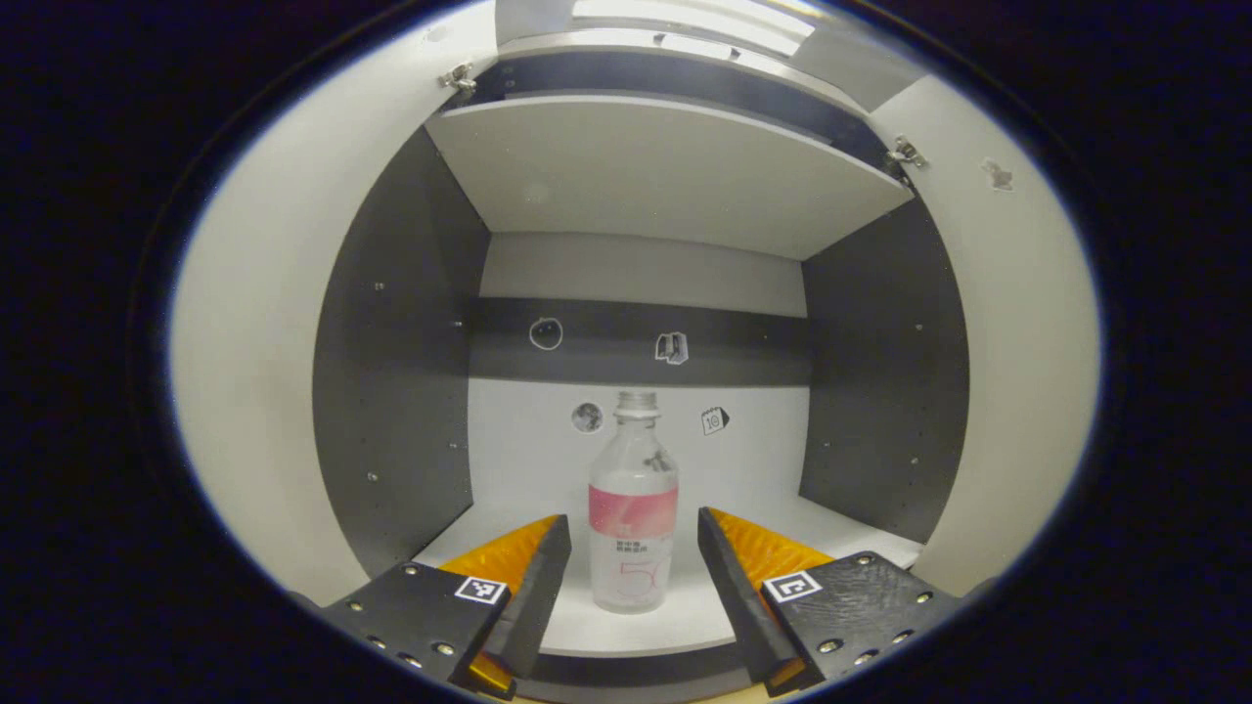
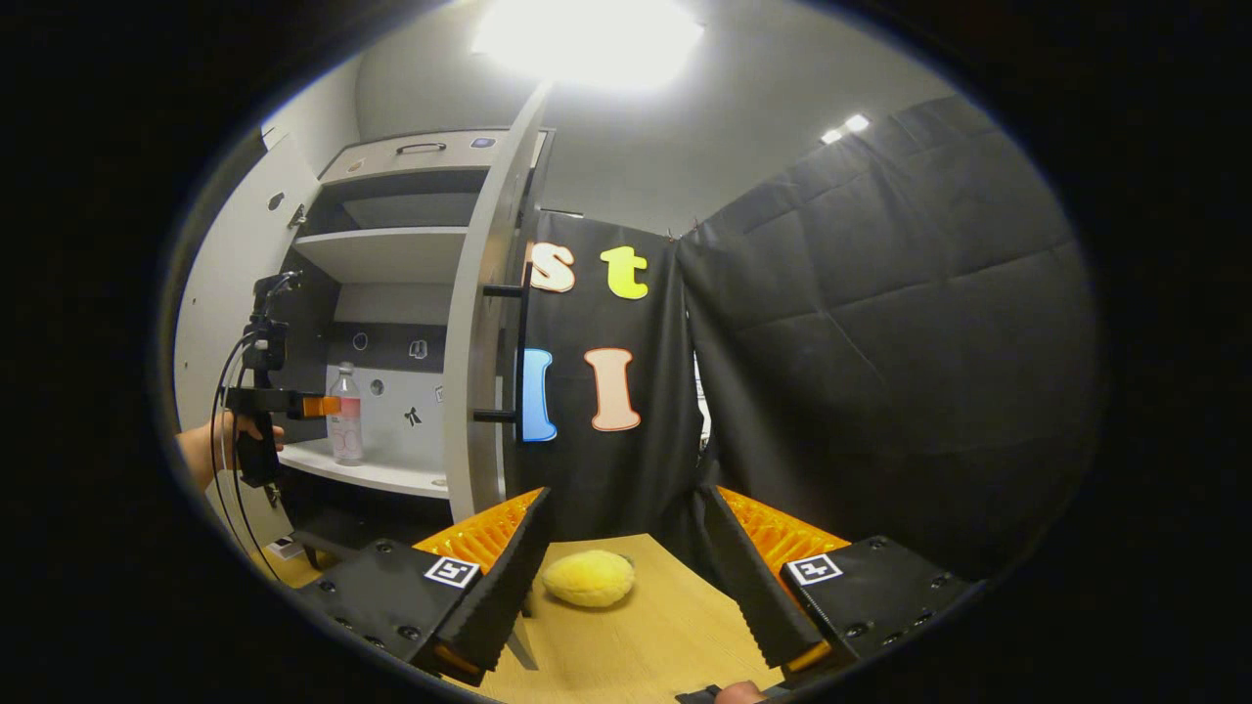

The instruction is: Grasp the bottle in the cabinet with the left hand and place it on the coaster, then close the right door with the right hand and the left door with the left hand.

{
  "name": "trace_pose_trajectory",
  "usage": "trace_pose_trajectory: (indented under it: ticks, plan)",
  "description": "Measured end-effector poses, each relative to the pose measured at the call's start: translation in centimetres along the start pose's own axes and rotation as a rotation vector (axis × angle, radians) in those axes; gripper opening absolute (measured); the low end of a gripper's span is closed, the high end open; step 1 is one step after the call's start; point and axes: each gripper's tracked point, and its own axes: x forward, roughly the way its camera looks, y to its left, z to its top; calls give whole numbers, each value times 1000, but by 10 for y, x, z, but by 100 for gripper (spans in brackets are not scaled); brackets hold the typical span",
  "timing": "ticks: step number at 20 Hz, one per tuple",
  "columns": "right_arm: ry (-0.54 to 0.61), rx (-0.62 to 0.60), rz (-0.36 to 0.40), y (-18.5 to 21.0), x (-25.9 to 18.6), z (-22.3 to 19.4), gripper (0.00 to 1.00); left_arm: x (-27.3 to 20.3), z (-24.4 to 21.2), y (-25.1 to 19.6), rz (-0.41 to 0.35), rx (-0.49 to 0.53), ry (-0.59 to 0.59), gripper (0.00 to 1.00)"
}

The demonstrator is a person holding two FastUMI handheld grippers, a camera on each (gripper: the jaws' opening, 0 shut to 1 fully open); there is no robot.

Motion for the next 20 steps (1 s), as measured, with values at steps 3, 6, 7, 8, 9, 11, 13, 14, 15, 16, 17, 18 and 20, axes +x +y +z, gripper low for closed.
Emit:
trace_pose_trajectory:
  ticks: [3, 6, 7, 8, 9, 11, 13, 14, 15, 16, 17, 18, 20]
  plan:
    - [6, -12, -30, 2, -3, -5, 98, 17, -7, 3, -14, 5, 9, 80]
    - [21, -18, -46, 6, -6, -10, 98, 32, -10, 4, -20, 14, 3, 80]
    - [30, -17, -47, 6, -7, -14, 98, 37, -11, 5, -20, 18, 9, 80]
    - [36, -15, -44, 8, -8, -15, 98, 42, -13, 4, -20, 18, 11, 80]
    - [37, -13, -41, 10, -8, -15, 98, 48, -14, 3, -21, 20, 12, 80]
    - [36, -16, -47, 7, -10, -14, 98, 55, -18, 3, -17, 39, 21, 80]
    - [42, -18, -46, 6, -11, -16, 98, 63, -25, 3, -6, 64, 41, 86]
    - [43, -17, -46, 5, -11, -15, 98, 65, -30, 3, -4, 71, 57, 80]
    - [45, -16, -45, 4, -12, -15, 98, 66, -32, 3, -4, 75, 67, 80]
    - [46, -14, -43, 4, -12, -15, 98, 66, -35, 5, 0, 74, 74, 87]
    - [47, -13, -39, 4, -12, -15, 98, 67, -32, 7, 8, 70, 65, 74]
    - [46, -14, -35, 3, -14, -14, 98, 67, -34, 7, 4, 67, 70, 74]
    - [47, -19, -25, 1, -17, -14, 98, 62, -32, 5, 5, 56, 69, 81]
